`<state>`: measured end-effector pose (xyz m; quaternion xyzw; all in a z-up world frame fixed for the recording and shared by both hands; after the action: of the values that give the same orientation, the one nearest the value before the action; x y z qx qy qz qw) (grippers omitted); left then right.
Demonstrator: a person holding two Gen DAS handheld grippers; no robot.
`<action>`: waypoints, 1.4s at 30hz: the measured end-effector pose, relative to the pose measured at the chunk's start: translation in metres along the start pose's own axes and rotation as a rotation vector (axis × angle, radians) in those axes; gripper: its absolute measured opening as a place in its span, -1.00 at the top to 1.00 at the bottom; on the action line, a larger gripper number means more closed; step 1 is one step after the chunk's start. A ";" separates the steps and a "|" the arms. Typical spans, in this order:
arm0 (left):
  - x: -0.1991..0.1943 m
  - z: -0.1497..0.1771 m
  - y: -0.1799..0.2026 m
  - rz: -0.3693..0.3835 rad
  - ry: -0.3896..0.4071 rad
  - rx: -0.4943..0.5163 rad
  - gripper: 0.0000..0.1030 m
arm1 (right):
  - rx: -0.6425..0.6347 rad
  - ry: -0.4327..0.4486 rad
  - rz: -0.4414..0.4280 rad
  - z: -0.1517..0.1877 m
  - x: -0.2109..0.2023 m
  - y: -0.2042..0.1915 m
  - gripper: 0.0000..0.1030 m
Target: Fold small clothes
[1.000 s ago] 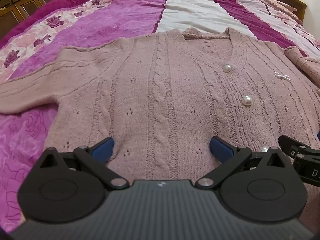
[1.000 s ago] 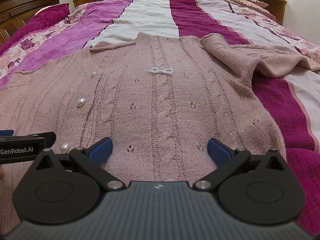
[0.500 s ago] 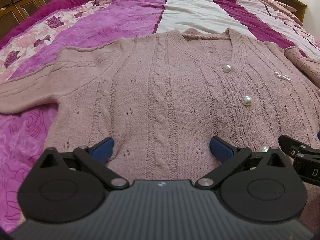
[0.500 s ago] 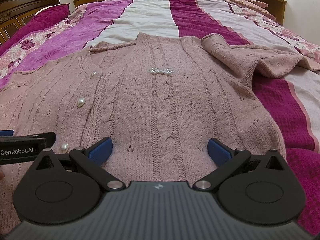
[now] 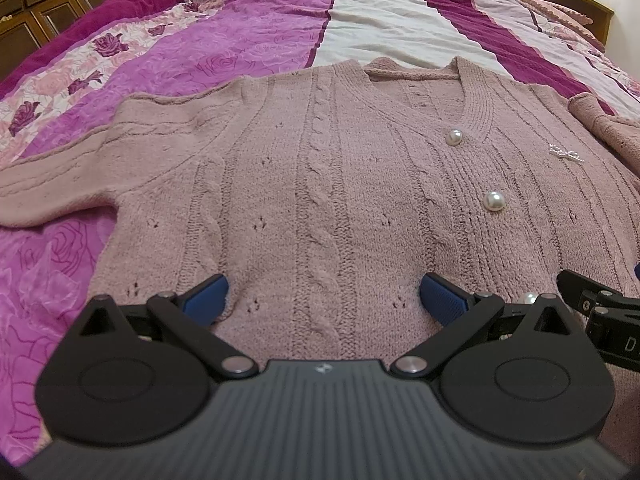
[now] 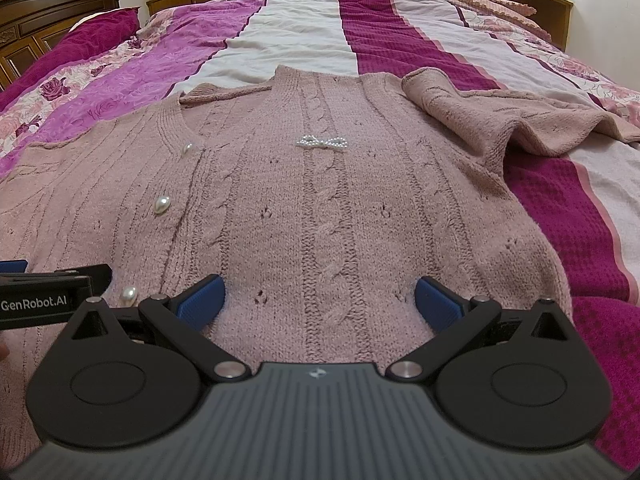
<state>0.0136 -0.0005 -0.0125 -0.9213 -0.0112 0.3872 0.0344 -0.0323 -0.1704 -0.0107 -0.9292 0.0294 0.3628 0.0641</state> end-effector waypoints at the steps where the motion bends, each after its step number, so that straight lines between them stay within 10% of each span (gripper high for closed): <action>1: 0.000 0.000 0.000 0.000 0.000 0.000 -1.00 | 0.000 0.000 0.000 0.000 0.000 0.000 -1.00; 42: 0.000 -0.003 -0.001 0.004 -0.013 -0.001 -1.00 | -0.002 -0.001 0.002 0.000 -0.001 0.000 -1.00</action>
<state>0.0161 -0.0001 -0.0106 -0.9188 -0.0099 0.3931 0.0332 -0.0323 -0.1700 -0.0100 -0.9290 0.0298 0.3635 0.0631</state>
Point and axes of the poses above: each gripper's, at about its wrist camera, not at the fingertips, and x roughly the way its jaws point, y to its right, z to its underside, the point moved 2 cm from there along x, roughly the way its jaws point, and after that the axes turned 2 degrees about -z, right-handed, at the moved point
